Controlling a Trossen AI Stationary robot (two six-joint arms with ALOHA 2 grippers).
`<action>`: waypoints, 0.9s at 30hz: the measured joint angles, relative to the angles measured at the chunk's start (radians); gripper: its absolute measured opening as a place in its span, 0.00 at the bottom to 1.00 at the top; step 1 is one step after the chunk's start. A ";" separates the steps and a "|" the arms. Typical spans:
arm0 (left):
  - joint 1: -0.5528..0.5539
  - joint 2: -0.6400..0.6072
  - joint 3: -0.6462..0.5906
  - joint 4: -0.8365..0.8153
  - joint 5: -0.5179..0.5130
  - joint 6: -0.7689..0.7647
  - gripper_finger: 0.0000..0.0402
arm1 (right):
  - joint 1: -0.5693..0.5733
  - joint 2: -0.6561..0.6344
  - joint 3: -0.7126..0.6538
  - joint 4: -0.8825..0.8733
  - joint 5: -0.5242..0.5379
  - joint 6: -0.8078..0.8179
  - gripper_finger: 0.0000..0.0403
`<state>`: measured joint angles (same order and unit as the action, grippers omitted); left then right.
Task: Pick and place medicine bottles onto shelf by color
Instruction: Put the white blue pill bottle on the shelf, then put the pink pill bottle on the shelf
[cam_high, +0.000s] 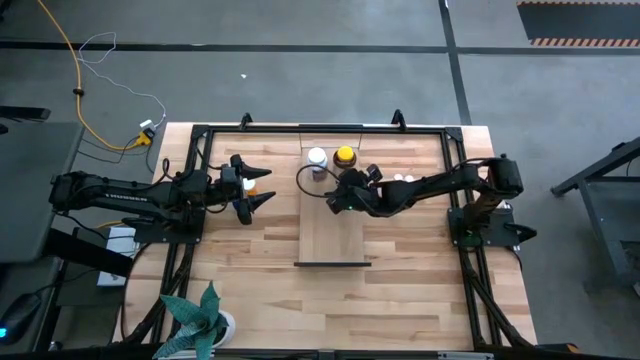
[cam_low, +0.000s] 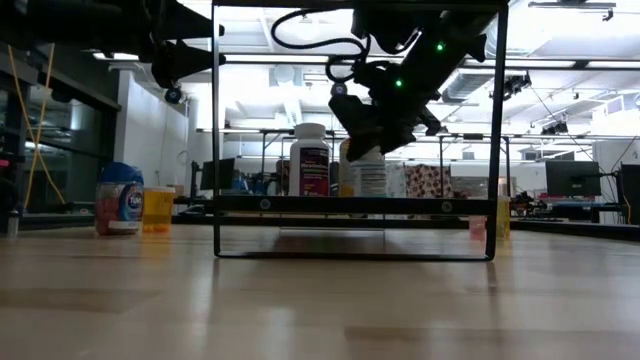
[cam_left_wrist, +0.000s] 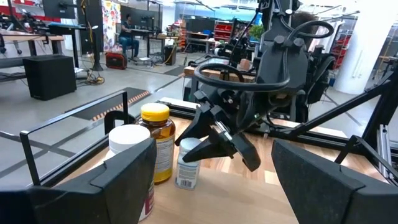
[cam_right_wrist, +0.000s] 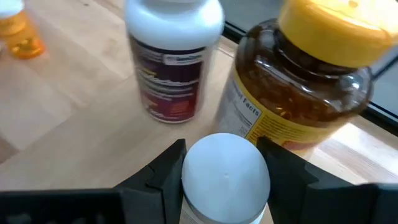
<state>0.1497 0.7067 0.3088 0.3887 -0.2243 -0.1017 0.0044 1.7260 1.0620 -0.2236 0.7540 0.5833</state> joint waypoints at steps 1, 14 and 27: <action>0.000 0.000 0.000 0.000 0.000 0.000 0.77 | 0.000 0.000 0.000 -0.006 0.007 0.012 0.39; 0.000 0.000 0.000 0.000 0.000 0.000 0.77 | 0.000 0.000 0.000 -0.026 0.036 0.025 0.54; 0.000 0.000 0.000 -0.003 0.000 0.000 0.77 | 0.102 -0.195 -0.033 -0.201 0.183 -0.009 0.55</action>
<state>0.1500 0.7071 0.3088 0.3855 -0.2239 -0.1017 0.1063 1.5312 1.0292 -0.4246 0.9374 0.5748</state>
